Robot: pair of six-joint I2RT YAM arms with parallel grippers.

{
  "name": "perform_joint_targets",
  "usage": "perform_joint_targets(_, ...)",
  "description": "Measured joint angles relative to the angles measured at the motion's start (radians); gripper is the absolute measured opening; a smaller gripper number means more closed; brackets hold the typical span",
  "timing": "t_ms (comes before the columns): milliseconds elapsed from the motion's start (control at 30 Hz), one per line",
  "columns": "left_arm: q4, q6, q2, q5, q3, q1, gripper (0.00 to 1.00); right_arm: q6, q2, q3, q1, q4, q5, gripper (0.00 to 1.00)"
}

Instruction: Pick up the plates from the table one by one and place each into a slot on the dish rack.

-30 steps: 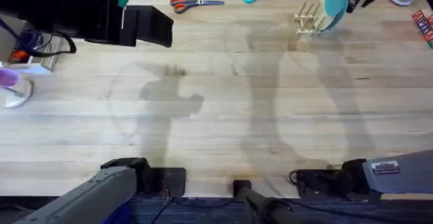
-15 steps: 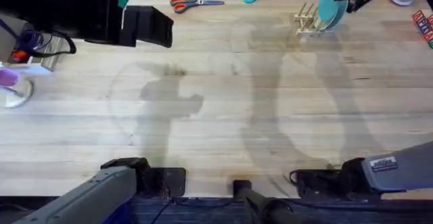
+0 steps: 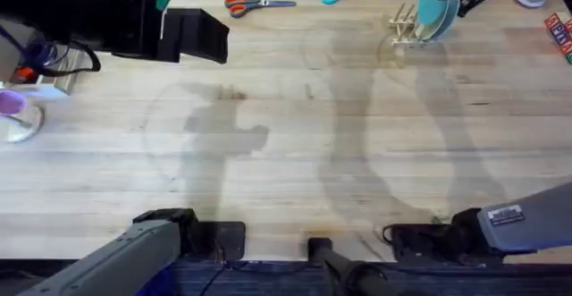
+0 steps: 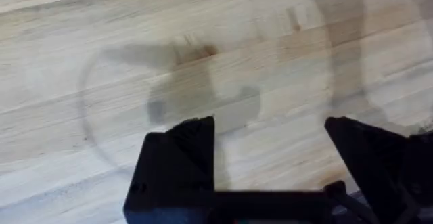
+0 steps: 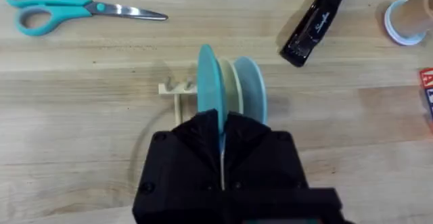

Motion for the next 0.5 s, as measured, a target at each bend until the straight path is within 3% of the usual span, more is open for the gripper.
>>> perform_joint_targets(500, 0.000, 0.000, 0.000, 0.000, 0.000, 0.000, 0.995, 0.000, 0.057, 0.000, 0.000, 0.010, 0.000, 0.027)
